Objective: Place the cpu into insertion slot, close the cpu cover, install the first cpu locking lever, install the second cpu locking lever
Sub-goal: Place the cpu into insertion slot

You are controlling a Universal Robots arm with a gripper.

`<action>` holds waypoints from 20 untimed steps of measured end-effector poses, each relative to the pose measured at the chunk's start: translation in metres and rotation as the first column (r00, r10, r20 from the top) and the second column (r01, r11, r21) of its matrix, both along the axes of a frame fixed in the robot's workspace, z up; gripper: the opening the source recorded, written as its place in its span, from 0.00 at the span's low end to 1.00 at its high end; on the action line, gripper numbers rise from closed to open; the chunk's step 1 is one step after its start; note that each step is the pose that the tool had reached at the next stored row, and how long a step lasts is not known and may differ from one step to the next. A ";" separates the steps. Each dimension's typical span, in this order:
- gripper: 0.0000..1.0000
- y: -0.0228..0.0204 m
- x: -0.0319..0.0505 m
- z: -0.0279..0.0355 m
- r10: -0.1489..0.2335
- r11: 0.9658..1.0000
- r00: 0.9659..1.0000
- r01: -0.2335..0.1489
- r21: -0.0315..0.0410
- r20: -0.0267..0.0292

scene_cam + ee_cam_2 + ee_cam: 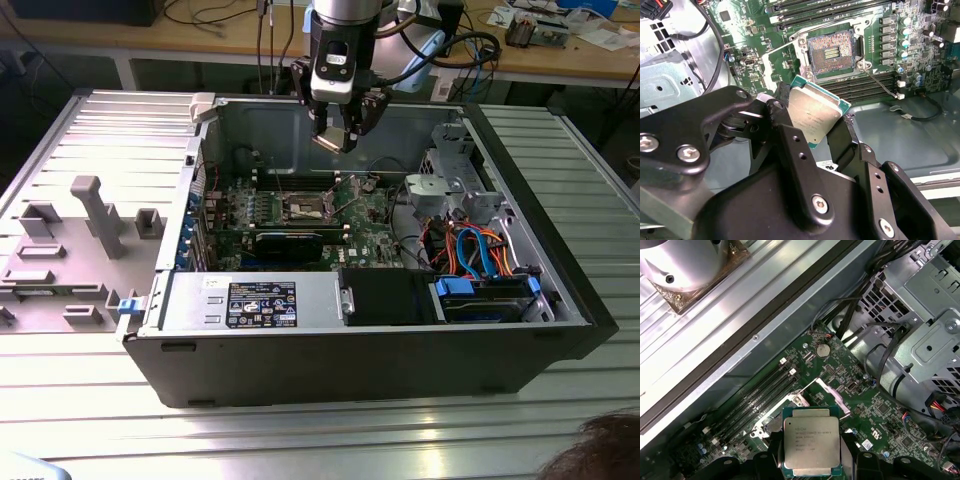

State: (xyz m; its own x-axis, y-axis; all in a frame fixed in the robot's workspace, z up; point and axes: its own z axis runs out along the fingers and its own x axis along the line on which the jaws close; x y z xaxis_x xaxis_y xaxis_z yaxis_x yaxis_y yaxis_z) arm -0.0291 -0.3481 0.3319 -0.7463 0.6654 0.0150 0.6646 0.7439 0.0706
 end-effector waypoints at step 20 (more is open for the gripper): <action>0.55 0.0000 0.0000 0.0000 -0.015 1.000 1.000 0.015 0.000 0.000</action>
State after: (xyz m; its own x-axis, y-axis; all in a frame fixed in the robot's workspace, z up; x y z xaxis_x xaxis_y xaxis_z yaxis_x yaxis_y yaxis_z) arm -0.0291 -0.3481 0.3318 -0.7363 0.6765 0.0150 0.6756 0.7338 0.0706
